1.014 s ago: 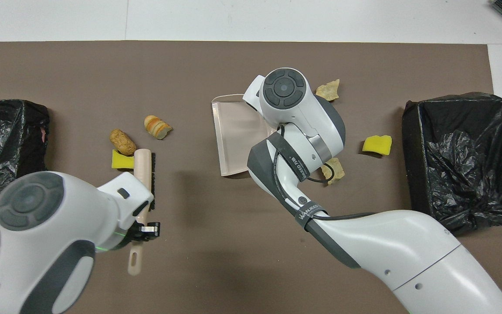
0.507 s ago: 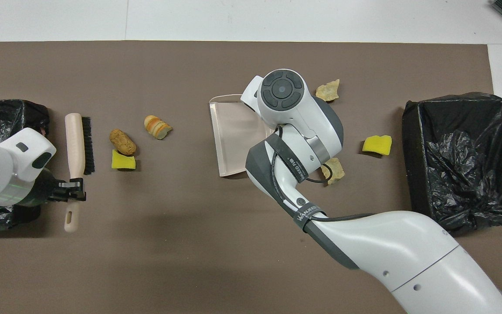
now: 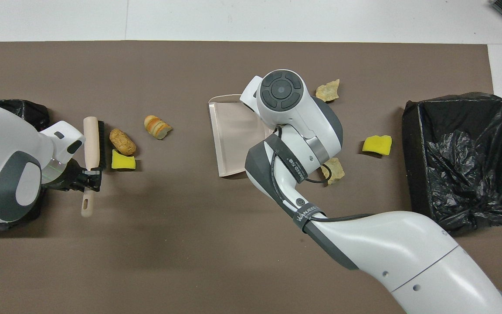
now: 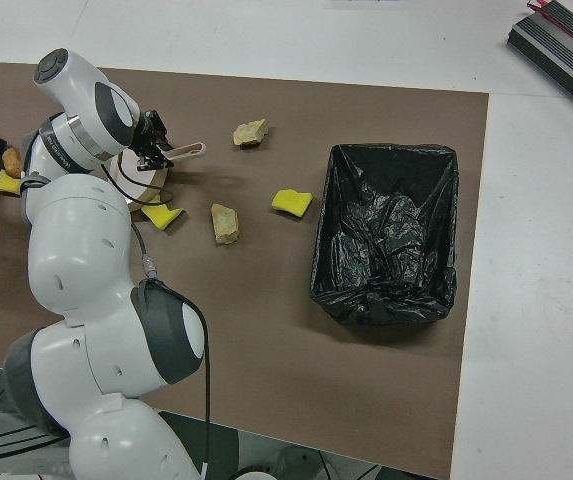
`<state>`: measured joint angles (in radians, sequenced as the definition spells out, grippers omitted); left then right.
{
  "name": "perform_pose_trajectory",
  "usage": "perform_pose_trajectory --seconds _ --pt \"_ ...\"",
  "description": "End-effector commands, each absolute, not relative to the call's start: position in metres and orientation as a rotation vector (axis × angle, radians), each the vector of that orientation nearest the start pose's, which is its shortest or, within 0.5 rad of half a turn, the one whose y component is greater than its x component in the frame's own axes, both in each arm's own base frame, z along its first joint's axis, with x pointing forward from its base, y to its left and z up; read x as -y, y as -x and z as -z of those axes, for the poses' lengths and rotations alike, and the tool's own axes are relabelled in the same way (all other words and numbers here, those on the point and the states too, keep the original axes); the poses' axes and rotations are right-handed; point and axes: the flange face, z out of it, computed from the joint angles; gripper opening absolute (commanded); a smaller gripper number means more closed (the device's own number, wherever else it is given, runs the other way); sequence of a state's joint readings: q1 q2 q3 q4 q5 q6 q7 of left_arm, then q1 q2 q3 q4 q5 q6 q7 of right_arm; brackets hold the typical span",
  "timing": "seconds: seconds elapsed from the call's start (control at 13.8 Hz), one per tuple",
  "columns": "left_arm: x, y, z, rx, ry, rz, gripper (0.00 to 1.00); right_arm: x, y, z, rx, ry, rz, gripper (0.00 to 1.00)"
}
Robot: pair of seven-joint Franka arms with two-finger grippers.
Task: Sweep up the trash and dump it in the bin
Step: 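Carry the brush with the left gripper behind the bread pieces, then sweep the bread and sponge pieces into the dustpan with the left gripper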
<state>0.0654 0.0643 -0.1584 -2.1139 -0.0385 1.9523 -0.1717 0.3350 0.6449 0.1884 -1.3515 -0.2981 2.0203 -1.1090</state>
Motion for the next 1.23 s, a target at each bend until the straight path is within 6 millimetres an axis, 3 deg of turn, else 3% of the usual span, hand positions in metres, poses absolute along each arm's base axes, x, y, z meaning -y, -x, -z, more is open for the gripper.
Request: perform_pose_trajectory --seconds 0.0,0.22,0.36,0.8,1.01,1.16 --pt "0.086 -0.509 -0.368 0.246 3.104 -0.313 0.00 -0.327 -0.655 -0.353 -2.236 -1.964 -0.011 0.00" --pt "0.135 -0.502 -0.355 0.336 3.115 -0.294 0.00 -0.328 -0.654 -0.352 -2.229 -1.971 -0.012 0.00" --pt "0.153 -0.502 -0.351 0.355 3.163 -0.291 0.00 -0.329 -0.654 -0.352 -2.228 -1.971 -0.019 0.00" --pt "0.273 -0.469 -0.367 0.399 3.325 -0.284 0.00 -0.330 -0.655 -0.353 -2.225 -1.974 -0.043 0.00" --pt "0.315 -0.457 -0.381 0.447 3.366 -0.296 0.00 -0.331 -0.656 -0.354 -2.216 -1.981 -0.058 0.00" --pt "0.336 -0.461 -0.388 0.478 3.374 -0.292 0.00 -0.331 -0.656 -0.353 -2.216 -1.980 -0.063 0.00"
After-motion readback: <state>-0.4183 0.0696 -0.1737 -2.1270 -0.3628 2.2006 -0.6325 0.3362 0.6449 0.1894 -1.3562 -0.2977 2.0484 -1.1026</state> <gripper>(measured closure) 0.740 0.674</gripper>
